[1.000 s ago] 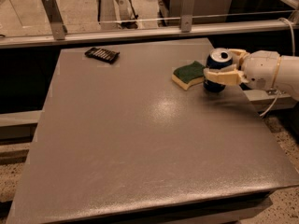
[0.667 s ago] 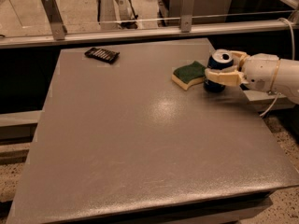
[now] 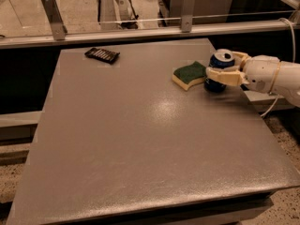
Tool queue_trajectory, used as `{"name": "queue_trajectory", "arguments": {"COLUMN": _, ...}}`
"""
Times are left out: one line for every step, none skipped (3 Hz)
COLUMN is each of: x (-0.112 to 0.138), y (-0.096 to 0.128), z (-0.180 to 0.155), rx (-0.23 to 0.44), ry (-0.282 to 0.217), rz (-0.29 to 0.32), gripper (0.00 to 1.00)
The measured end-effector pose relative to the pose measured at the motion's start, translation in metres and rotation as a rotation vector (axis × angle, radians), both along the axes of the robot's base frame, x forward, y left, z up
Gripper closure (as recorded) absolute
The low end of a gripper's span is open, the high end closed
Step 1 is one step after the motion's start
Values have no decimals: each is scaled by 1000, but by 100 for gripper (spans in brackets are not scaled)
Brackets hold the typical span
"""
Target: Move pepsi can near rxbar chocolate
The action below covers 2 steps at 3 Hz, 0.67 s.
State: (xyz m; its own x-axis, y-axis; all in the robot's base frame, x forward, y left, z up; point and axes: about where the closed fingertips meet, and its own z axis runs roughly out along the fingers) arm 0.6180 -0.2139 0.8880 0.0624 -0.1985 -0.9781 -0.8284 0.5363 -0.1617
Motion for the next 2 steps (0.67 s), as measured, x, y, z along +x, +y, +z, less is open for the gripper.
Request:
{"name": "queue_trajectory", "arguments": {"x": 0, "y": 0, "z": 2, "rx": 1, "ry": 0, "rz": 0, "gripper": 14}}
{"name": "queue_trajectory", "arguments": {"x": 0, "y": 2, "z": -1, "rx": 23, "ry": 15, "rz": 4, "gripper": 0}}
